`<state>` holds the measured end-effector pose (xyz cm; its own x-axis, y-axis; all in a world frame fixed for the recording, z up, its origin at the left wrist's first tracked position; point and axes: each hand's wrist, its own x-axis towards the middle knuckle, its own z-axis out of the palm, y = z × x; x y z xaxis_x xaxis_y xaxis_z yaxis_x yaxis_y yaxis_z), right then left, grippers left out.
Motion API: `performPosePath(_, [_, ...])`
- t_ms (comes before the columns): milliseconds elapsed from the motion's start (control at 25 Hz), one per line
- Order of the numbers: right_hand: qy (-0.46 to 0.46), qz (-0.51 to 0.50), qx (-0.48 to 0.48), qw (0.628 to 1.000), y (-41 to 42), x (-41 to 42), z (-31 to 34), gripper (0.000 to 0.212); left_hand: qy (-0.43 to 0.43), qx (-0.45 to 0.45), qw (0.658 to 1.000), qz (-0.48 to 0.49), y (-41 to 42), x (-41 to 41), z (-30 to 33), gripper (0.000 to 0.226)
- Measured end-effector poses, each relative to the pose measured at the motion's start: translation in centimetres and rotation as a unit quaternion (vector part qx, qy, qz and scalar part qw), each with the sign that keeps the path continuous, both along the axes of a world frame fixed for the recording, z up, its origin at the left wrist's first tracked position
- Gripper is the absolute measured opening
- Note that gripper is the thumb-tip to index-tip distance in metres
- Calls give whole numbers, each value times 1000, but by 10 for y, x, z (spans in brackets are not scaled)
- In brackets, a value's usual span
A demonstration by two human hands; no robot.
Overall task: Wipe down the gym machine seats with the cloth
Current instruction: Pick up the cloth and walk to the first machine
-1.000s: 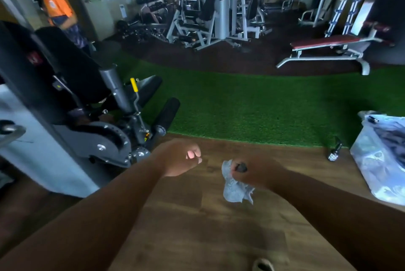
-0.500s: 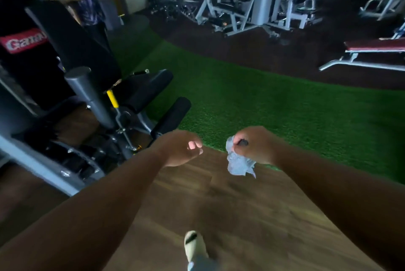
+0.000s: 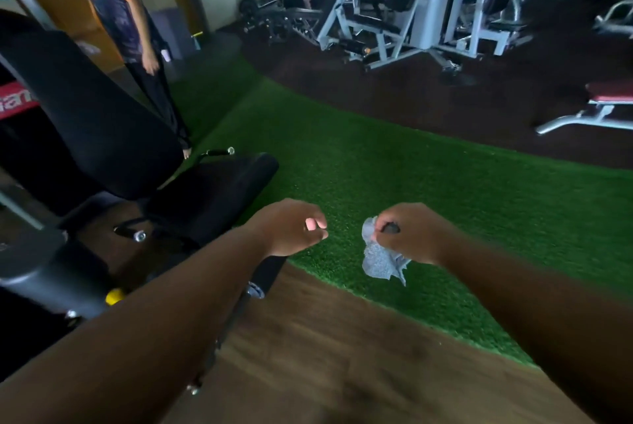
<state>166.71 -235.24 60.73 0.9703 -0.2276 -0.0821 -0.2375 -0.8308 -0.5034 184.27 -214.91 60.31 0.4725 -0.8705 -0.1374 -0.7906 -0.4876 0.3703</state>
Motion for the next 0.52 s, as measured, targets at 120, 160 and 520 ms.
performPosePath(120, [4,29,-4,1000,-43,77,-5,13,-5,-4,1000,22,-37,68,-5,19])
performPosePath(160, [5,46,-8,999,-59,107,-8,13,-2,-5,999,37,-51,93,-9,18])
performPosePath(520, [64,225,-16,972,-136,379,-16,11,42,-22,968,245,-89,256,-48,17])
